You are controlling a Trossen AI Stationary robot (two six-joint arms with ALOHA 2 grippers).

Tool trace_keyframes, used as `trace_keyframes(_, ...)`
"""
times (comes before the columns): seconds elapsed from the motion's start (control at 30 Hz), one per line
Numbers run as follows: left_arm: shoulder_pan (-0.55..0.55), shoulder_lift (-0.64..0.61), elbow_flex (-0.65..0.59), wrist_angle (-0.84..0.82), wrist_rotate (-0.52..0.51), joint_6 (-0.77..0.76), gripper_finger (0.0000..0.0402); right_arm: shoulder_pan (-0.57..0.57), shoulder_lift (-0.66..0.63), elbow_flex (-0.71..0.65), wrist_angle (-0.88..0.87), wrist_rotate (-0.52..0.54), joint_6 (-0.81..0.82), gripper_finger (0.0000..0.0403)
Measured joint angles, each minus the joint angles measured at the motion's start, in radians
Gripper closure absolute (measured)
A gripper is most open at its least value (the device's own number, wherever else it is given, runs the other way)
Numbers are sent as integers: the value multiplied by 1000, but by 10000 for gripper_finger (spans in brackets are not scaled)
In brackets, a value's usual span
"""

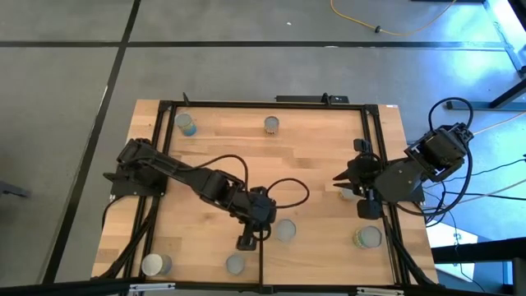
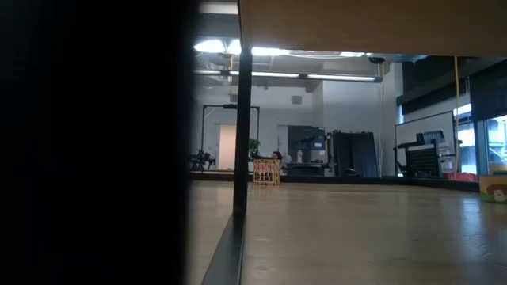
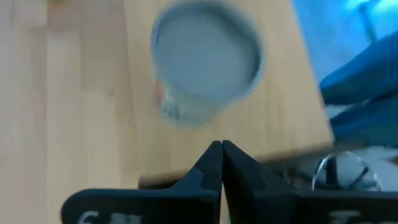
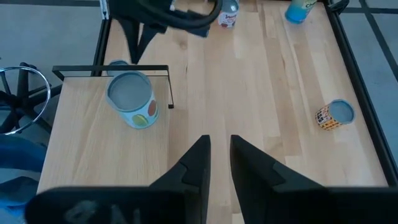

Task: Pick and place cans onto a shelf
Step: Put the white canned mixed vegetables on the shelf

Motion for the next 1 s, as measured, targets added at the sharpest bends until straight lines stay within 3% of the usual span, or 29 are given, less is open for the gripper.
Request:
trace_keyframes(0.67,32,40,0,230,-54,-2,401,0,0,0,0,-1,-26,338)
trace_keyframes(0.8,32,40,0,222,-65,3,401,0,0,0,0,-6,-27,338)
trace_keyframes(1.0,16,-24,1,172,-133,51,401,0,12,0,0,-97,-25,338)
